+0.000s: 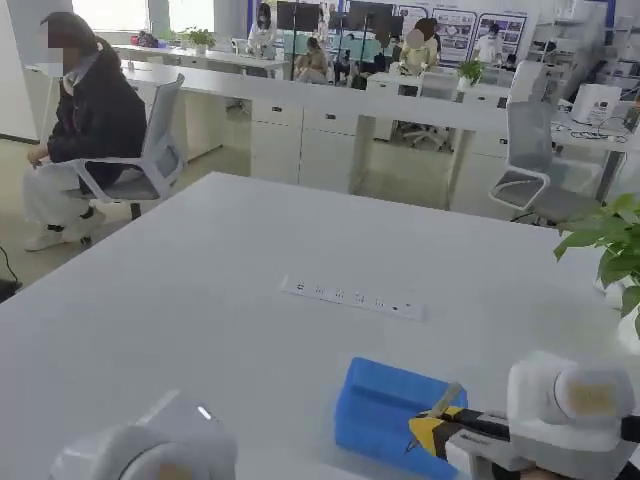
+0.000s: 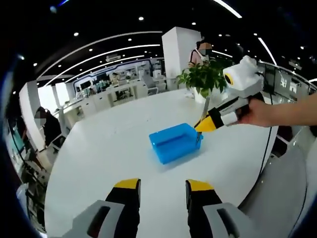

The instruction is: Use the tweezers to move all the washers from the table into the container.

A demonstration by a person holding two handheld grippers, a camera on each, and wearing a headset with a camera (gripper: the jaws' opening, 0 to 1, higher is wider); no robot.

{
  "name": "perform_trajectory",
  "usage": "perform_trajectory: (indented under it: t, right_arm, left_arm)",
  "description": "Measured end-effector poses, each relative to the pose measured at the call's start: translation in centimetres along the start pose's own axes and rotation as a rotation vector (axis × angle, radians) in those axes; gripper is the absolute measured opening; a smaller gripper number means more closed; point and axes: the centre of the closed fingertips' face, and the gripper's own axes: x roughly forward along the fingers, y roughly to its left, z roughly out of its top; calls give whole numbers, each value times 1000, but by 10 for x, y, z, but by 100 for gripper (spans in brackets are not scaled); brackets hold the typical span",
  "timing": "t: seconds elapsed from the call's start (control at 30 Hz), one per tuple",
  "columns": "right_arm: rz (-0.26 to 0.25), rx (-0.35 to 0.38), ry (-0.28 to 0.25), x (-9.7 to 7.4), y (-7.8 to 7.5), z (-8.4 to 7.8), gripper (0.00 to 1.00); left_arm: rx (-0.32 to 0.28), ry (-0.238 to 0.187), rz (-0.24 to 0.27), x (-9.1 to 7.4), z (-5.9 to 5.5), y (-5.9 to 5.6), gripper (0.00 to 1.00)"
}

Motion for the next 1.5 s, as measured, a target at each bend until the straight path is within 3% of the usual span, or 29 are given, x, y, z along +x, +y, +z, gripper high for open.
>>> perform_trajectory:
  t: [0.17, 0.23, 0.27, 0.3, 0.37, 0.53, 0.7, 0.93, 1.03, 1.17, 1.2, 1.3, 1.37, 1.47, 1.5]
  right_arm:
    - [76, -25, -17, -12, 28, 11, 3]
    - [146, -40, -3, -16, 43, 11, 3]
    - [167, -43, 7, -18, 48, 10, 3]
    - [173, -68, 20, -19, 52, 8, 3]
    - [181, -108, 25, -22, 58, 5, 3]
    - [265, -152, 46, -31, 79, -1, 3]
    - [311, -208, 74, -37, 92, -9, 3]
    - [382, -294, 154, -41, 109, -26, 4]
    - [409, -332, 182, -40, 114, -32, 4]
    - [423, -368, 208, -38, 115, -38, 4]
    - [426, -368, 211, -37, 115, -38, 4]
    - [395, -388, 234, -32, 105, -43, 4]
    - [344, -390, 256, -29, 93, -47, 5]
    - [307, -371, 282, -22, 80, -55, 5]
    - [283, -367, 288, -18, 73, -59, 6]
  left_arm:
    - [31, -84, -157, -3, 49, -22, 19]
    - [63, -97, -225, -4, 62, -34, 16]
    - [78, -103, -253, -5, 67, -39, 15]
    - [101, -109, -326, -6, 73, -51, 13]
    - [134, -124, -406, -3, 81, -62, 12]
    - [221, -137, -531, 1, 91, -85, 14]
    - [282, -103, -683, 0, 82, -107, 16]
    - [347, -50, -807, -4, 65, -127, 8]
    - [371, -28, -849, -5, 58, -131, 3]
    - [453, -5, -900, -9, 51, -131, 0]
    - [458, -8, -901, -8, 51, -131, 0]
    - [563, -53, -884, 0, 48, -127, 0]
    - [578, -44, -868, 6, 43, -125, 0]
    - [604, -55, -845, 19, 35, -121, 0]
    - [618, -65, -815, 27, 32, -118, 0]
